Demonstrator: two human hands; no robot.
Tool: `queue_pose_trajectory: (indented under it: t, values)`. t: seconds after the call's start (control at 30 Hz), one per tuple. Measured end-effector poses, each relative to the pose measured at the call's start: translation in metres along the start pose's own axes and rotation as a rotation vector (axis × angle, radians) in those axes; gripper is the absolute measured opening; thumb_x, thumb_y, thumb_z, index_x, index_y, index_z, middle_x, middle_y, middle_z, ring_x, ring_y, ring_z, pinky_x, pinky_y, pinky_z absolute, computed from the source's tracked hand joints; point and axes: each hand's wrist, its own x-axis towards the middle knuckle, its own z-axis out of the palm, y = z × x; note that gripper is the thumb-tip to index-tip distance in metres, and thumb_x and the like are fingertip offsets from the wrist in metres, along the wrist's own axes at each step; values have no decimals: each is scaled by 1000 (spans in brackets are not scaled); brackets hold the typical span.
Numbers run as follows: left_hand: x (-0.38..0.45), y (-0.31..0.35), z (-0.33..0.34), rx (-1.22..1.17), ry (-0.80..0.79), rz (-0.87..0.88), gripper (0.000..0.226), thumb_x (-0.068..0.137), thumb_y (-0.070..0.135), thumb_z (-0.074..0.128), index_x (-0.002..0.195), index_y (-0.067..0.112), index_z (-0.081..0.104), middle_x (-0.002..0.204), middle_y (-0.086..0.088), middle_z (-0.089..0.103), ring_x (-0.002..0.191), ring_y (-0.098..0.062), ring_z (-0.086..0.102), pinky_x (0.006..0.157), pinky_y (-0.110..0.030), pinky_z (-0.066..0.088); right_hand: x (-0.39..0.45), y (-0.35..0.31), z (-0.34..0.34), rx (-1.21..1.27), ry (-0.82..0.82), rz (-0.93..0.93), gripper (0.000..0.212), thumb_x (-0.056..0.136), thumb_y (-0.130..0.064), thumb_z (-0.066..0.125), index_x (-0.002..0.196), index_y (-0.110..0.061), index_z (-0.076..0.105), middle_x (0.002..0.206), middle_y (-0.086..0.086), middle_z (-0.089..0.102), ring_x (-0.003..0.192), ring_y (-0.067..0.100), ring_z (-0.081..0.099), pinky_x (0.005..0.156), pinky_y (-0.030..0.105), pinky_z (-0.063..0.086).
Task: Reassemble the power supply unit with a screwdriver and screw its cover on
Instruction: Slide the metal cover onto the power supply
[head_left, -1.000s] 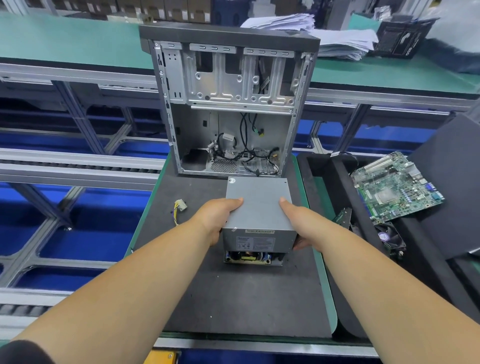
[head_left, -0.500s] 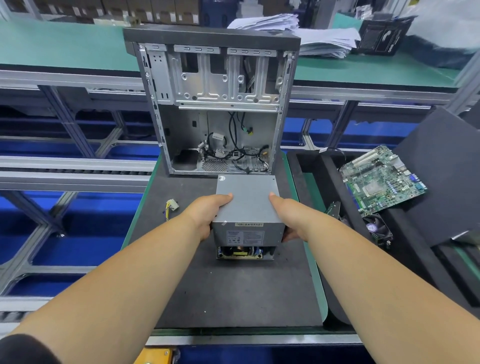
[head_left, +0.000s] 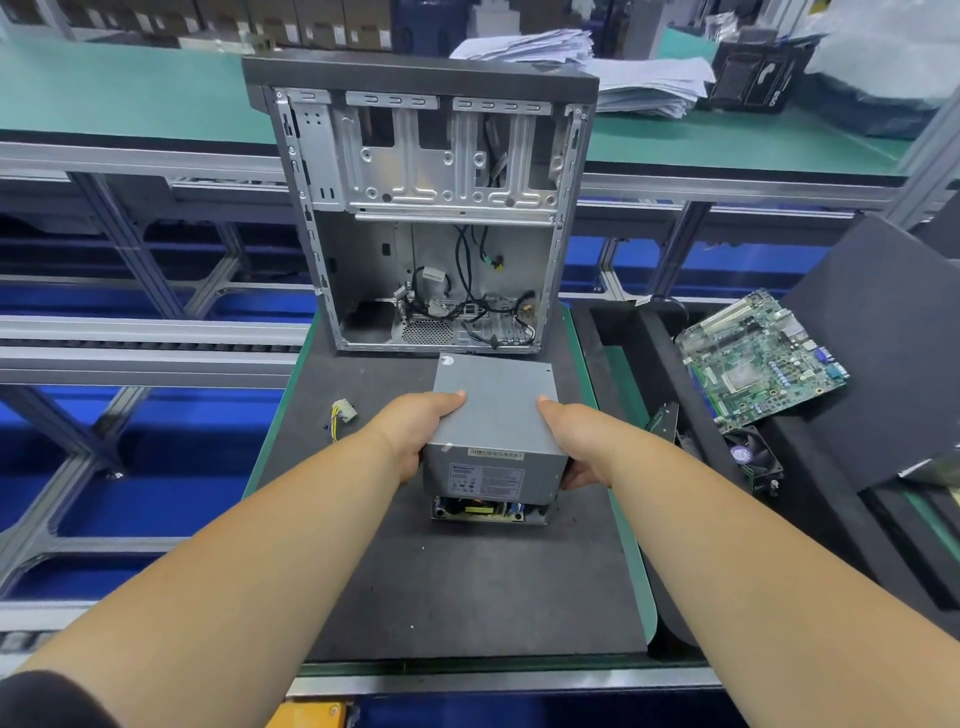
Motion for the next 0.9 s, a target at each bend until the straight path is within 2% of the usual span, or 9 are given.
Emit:
queue_pose_trajectory:
  t: [0.23,0.43,0.53,0.6,0.67,0.7,0.77,0.8,0.9]
  values:
    - [2,-10,-2,80,29,93,22,93,29,64,103,10,70,97,-7,76,95,-26,71,94,-42,54,3,-3,-1,-102,43,2,66,100,-60,26,135,-8,47,119,21,64,101,36,67,94,47,54]
    - [-1,-12,-2,194,52,133,21,93,33,63,95,14,71,92,0,77,88,-19,72,83,-31,53,8,3,4,-213,152,-53,71,100,-59,26,138,-4,49,132,20,56,113,39,59,100,48,49]
    - [-4,-13,-1,277,73,161,28,93,36,62,102,12,71,95,0,76,90,-19,71,82,-30,53,11,8,3,-334,230,-85,69,100,-58,29,122,0,57,110,20,64,101,38,64,94,46,52]
    - [-6,-15,0,477,121,221,31,94,40,59,101,12,69,101,-2,73,93,-21,68,84,-31,52,12,13,4,-438,243,-77,66,99,-60,28,108,-1,58,92,18,64,95,37,67,90,43,54]
    - [-10,-19,2,742,207,301,32,94,43,58,98,12,63,107,-5,67,92,-24,63,80,-32,48,15,20,6,-556,250,-70,67,99,-62,24,95,-5,58,88,15,60,96,35,66,84,36,52]
    - [-10,-21,3,816,261,333,36,92,45,58,100,10,59,110,-7,61,93,-27,61,80,-35,48,17,24,6,-618,264,-82,68,99,-62,22,96,-6,60,85,12,57,93,33,62,78,34,47]
    - [-11,-24,3,814,339,359,43,88,49,63,105,12,48,112,-5,47,97,-28,56,86,-40,48,21,28,6,-729,299,-134,67,100,-61,21,111,-8,62,75,5,49,82,29,52,71,33,39]
    - [-12,-24,2,797,344,364,44,86,49,64,105,15,44,112,-5,44,98,-27,54,88,-42,48,23,29,5,-770,315,-154,67,99,-61,21,111,-10,61,72,4,46,78,28,50,69,33,38]
    - [-8,-21,-1,814,253,365,39,89,46,61,105,18,38,114,-6,44,95,-26,54,86,-41,49,26,27,1,-816,384,-141,69,95,-68,21,78,-11,57,71,4,52,68,24,52,56,31,34]
